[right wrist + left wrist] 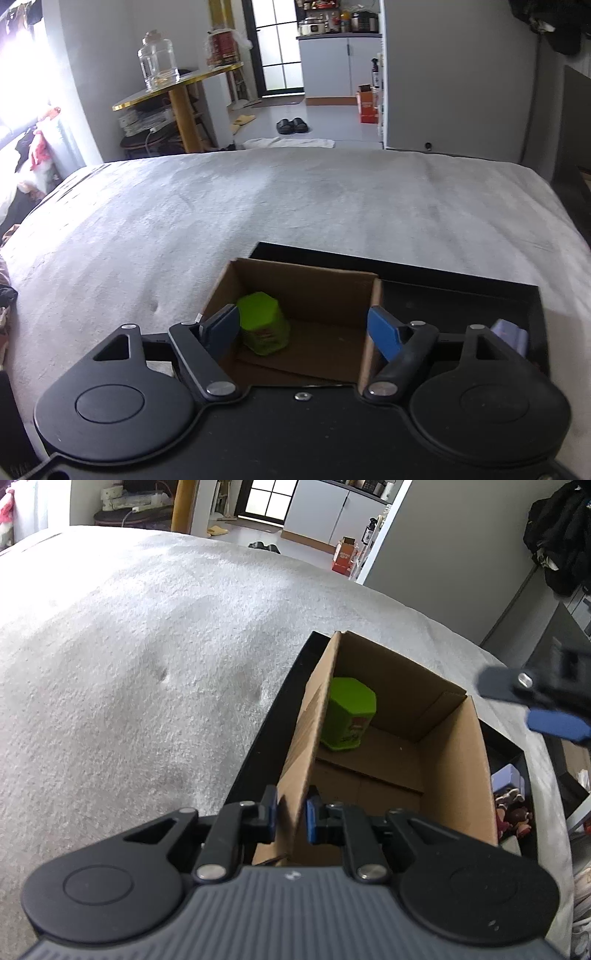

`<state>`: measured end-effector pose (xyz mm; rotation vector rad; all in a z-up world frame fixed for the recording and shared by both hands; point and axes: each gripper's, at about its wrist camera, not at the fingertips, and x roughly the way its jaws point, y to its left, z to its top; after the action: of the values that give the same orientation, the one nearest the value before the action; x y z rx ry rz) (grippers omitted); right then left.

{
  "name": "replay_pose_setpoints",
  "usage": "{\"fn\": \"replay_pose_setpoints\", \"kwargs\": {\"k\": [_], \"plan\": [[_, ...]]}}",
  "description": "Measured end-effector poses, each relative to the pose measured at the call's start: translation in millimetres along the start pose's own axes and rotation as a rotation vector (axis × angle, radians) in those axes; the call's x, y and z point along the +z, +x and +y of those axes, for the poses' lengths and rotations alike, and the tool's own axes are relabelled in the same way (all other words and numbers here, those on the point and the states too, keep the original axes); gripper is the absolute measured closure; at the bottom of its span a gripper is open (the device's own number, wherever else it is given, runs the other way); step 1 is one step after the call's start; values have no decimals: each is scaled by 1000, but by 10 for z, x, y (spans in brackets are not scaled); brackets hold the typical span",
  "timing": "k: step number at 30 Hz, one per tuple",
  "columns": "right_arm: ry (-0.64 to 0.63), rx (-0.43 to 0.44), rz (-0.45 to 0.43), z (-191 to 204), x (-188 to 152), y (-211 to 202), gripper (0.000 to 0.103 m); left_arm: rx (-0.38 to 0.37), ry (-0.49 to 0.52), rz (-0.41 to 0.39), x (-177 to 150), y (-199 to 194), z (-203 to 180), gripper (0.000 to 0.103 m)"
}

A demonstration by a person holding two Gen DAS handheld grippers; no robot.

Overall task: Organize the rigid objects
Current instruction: 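Open the right gripper to release the green block, lift away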

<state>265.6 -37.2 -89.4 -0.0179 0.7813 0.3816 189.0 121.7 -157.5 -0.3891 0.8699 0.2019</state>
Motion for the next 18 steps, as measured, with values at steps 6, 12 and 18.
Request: {"fn": "replay_pose_setpoints", "kwargs": {"k": [6,12,18], "plan": [[39,-16,-4,-278,-97,-127,27,88,56,6,16,22,-129,86],[79,-25,-9,-587,-240,-194,27,190,122,-43,89,-124,-312,71],[116,-9,22,-884,-440,-193,27,201,150,-84,193,-316,-505,43]]}}
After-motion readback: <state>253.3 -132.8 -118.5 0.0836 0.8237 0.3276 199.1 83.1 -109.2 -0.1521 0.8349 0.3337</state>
